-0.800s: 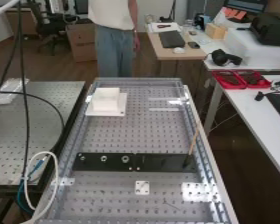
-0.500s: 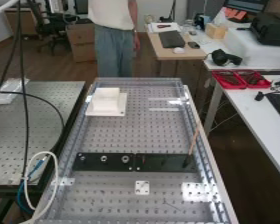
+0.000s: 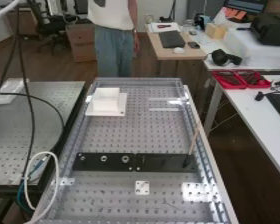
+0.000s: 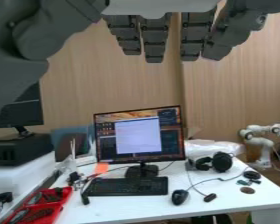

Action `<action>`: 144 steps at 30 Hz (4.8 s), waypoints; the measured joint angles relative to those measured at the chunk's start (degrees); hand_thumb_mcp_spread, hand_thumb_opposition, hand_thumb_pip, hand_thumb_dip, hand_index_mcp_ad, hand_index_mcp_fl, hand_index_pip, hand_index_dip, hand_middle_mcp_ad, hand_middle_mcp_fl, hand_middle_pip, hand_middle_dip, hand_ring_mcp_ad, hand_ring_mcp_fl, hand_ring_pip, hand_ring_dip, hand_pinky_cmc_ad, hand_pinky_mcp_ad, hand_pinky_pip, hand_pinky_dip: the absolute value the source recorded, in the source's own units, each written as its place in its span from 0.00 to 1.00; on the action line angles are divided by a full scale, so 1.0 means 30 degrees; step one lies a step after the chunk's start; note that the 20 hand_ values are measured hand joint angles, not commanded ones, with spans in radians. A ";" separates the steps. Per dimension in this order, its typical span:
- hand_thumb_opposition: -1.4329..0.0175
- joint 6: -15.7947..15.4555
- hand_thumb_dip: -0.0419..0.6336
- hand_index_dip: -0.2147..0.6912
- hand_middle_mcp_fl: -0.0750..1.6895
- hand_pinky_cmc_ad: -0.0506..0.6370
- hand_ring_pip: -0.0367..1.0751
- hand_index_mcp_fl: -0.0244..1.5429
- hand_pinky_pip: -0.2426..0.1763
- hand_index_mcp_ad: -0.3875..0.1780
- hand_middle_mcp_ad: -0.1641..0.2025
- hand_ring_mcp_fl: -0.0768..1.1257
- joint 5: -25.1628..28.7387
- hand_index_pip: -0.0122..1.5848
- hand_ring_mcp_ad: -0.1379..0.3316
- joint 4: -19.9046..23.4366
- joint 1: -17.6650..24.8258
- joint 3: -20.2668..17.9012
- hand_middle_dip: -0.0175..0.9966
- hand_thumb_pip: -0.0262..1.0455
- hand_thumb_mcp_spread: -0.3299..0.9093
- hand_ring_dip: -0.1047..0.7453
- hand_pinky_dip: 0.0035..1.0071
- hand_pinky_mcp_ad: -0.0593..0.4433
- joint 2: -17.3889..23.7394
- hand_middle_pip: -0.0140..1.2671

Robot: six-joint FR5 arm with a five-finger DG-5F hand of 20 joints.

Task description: Grab the bearing and place it in the white container

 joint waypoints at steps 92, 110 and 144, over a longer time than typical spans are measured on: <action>0.42 0.1549 0.48 0.55 0.06 0.56 0.12 0.06 0.41 0.53 0.70 0.04 0.1604 0.79 0.58 1.4736 -0.4208 -0.8584 0.20 0.51 0.64 0.19 0.15 0.54 -0.8498 0.13; 0.42 0.0269 0.48 0.64 0.07 0.54 0.12 0.04 0.44 0.53 0.66 0.04 -0.0607 0.92 0.54 1.5238 -0.4872 -0.8187 0.22 0.51 0.65 0.19 0.15 0.55 -0.9213 0.13; 0.43 0.0202 0.48 0.65 0.08 0.51 0.13 0.06 0.48 0.53 0.62 0.04 -0.2105 0.94 0.51 1.5175 -0.5343 -0.7603 0.22 0.48 0.66 0.20 0.15 0.55 -1.0061 0.12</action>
